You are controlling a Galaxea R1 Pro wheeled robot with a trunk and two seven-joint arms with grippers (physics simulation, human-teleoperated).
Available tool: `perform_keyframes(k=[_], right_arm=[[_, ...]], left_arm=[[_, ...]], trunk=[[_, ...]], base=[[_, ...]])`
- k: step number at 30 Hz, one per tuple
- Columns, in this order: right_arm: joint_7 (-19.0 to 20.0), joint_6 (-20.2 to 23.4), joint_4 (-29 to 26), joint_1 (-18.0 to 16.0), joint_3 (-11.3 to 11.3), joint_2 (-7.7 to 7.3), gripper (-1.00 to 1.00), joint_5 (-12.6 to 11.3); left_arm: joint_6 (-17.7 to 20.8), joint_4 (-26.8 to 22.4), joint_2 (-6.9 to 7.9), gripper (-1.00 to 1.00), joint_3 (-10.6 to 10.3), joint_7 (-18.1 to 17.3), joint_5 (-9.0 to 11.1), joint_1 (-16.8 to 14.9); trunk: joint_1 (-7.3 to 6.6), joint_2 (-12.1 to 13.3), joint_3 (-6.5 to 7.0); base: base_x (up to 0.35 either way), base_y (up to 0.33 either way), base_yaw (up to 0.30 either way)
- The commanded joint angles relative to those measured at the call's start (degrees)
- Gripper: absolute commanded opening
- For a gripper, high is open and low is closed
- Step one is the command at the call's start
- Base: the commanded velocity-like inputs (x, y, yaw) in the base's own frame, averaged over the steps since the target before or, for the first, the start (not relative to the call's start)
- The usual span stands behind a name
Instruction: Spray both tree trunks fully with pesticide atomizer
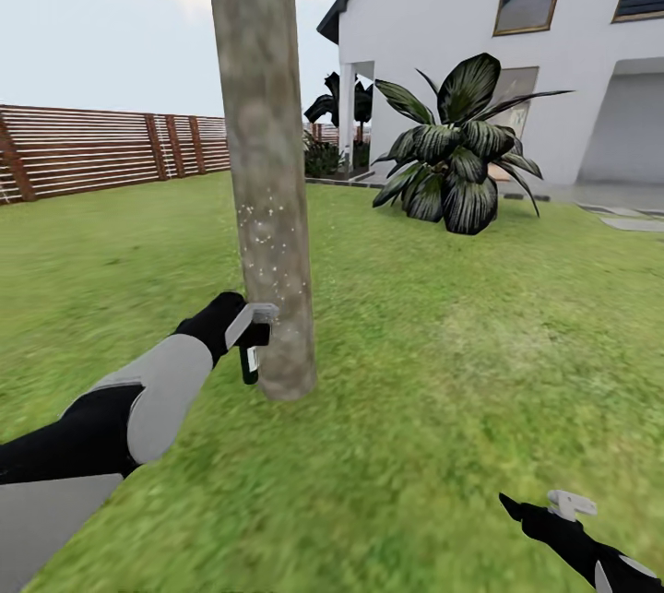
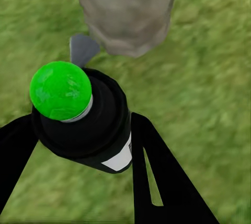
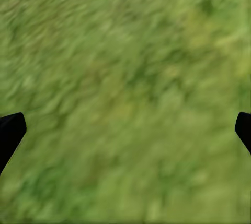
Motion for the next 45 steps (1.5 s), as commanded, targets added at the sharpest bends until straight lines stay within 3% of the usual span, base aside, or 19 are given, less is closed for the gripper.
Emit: perform_keyframes(k=[1, 9, 24, 45], right_arm=[[0.00, 0.00, 0.00, 0.00, 0.00, 0.00, 1.00, 0.00], [0.00, 0.00, 0.00, 0.00, 0.00, 0.00, 1.00, 0.00], [0.00, 0.00, 0.00, 0.00, 0.00, 0.00, 1.00, 0.00], [0.00, 0.00, 0.00, 0.00, 0.00, 0.03, 1.00, 0.00]], left_arm=[[-0.28, -0.04, 0.03, -1.00, -0.03, 0.01, -0.04, 0.36], [-0.41, -0.04, 0.00, -1.00, -0.03, 0.01, 0.00, 0.61], [-0.41, -0.03, -0.04, -1.00, -0.04, 0.01, 0.01, 0.84], [-0.46, -0.03, 0.01, -1.00, -0.03, -0.07, 0.00, 0.87]], trunk=[[0.00, 0.00, 0.00], [0.00, 0.00, 0.00], [0.00, 0.00, 0.00], [0.00, 0.00, 0.00]], base=[[0.000, 0.000, 0.247], [0.000, -0.135, 0.230], [0.000, -0.320, 0.031], [0.001, -0.323, 0.251]])
